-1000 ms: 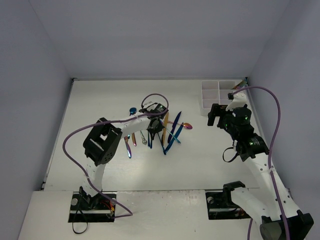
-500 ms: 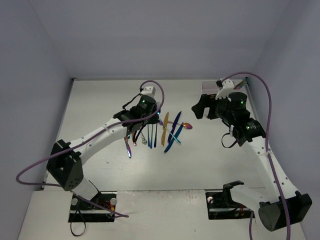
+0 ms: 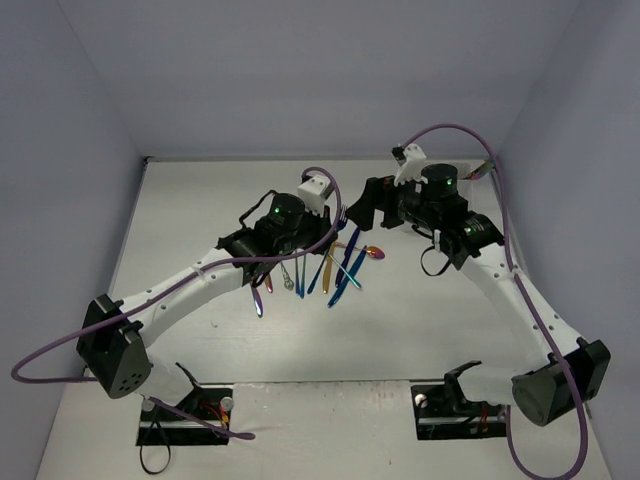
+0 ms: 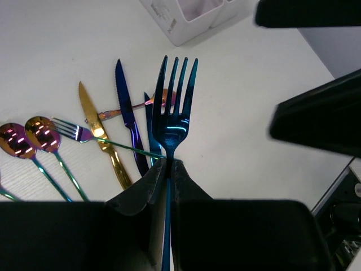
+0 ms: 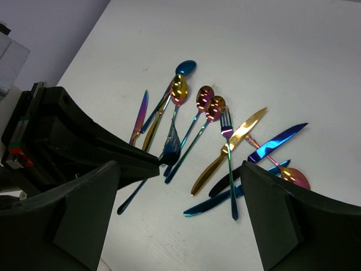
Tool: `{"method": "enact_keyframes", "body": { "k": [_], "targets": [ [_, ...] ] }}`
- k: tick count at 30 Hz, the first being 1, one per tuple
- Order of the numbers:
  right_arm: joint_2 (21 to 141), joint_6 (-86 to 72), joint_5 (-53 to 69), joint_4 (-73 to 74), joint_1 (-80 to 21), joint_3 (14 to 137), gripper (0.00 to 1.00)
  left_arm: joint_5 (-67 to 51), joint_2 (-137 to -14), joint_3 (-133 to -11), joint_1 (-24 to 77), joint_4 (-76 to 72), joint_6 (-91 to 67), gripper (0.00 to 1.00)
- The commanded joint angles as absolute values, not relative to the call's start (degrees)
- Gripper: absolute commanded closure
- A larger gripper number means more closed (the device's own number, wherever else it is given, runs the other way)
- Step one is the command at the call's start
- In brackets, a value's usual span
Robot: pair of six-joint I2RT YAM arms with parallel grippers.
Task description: Sort the eating utensils into containers
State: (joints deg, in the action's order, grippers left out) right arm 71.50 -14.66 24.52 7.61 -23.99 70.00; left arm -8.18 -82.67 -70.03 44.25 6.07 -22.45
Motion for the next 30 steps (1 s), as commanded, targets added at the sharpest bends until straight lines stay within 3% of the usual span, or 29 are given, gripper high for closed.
{"method": "enact_keyframes", "body": {
  "k": [1, 8, 12, 21, 24, 27, 30],
  "targets": [
    [73.13, -15.33, 24.75, 4.19, -26.76, 73.02, 0.17, -11.68, -80.2, -74.53, 45.01, 0.14, -19.71, 1.0],
    [74.95, -14.72, 22.88, 3.69, -27.88, 71.41, 0.31, -13.4, -79.08, -74.88, 45.81, -1.41, -19.25, 1.0],
    [75.32, -14.26, 22.15, 3.35, -28.12, 70.69, 0.47, -14.57, -79.01, -74.63, 46.05, -1.41, -18.98, 1.0],
    [74.97, -13.33, 20.6, 3.16, -28.04, 70.14, 0.96, -13.57, -79.01, -74.35, 46.13, -1.57, -18.72, 1.0],
    [74.74, -12.28, 18.75, 3.16, -28.07, 70.14, 1.0, -12.25, -79.16, -74.27, 46.05, -1.49, -19.1, 1.0],
    [74.53, -10.56, 15.89, 3.32, -27.95, 70.63, 1.0, -9.05, -79.17, -73.93, 46.07, -0.76, -19.99, 0.87],
    [74.44, -8.42, 12.02, 3.33, -27.14, 72.05, 1.0, -5.7, -79.28, -72.99, 46.05, -0.1, -20.85, 0.62]
  ]
}}
